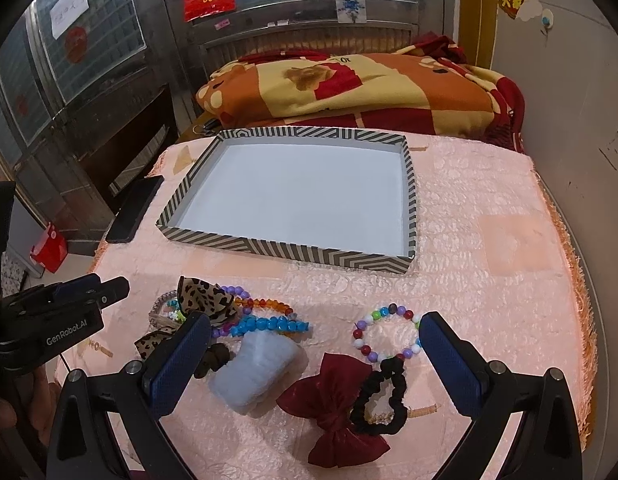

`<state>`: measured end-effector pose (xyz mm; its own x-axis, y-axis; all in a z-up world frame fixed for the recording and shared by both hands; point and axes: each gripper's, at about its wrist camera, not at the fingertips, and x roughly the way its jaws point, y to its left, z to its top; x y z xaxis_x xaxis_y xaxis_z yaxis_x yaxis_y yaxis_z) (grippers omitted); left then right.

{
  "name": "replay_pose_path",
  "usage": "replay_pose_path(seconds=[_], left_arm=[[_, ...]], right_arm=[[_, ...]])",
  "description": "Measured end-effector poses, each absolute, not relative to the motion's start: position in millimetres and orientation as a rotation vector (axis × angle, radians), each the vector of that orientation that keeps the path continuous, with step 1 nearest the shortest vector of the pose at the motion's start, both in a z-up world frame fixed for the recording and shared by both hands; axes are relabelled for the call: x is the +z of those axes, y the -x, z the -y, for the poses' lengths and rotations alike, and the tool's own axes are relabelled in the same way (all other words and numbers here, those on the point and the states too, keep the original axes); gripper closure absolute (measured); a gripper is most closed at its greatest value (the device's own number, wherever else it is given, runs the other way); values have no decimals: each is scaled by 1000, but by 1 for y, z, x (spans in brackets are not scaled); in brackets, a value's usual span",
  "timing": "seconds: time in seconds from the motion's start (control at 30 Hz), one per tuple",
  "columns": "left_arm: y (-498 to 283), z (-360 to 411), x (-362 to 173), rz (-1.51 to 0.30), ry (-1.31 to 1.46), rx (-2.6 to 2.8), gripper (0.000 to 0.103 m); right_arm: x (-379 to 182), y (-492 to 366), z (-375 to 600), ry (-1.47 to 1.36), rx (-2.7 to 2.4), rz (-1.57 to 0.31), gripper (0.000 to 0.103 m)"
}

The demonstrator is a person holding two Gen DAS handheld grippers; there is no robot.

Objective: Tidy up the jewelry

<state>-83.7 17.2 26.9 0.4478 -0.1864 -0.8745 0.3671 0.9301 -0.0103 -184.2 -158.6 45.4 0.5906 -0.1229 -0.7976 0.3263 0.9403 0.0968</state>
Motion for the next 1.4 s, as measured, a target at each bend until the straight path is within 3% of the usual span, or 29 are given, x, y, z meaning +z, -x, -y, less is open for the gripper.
replay_pose_path(seconds=[1.4], left_arm=[[85,-16,22,-1078,-198,-342,60]], right_arm=[[39,182,166,-290,-278,-963,0]])
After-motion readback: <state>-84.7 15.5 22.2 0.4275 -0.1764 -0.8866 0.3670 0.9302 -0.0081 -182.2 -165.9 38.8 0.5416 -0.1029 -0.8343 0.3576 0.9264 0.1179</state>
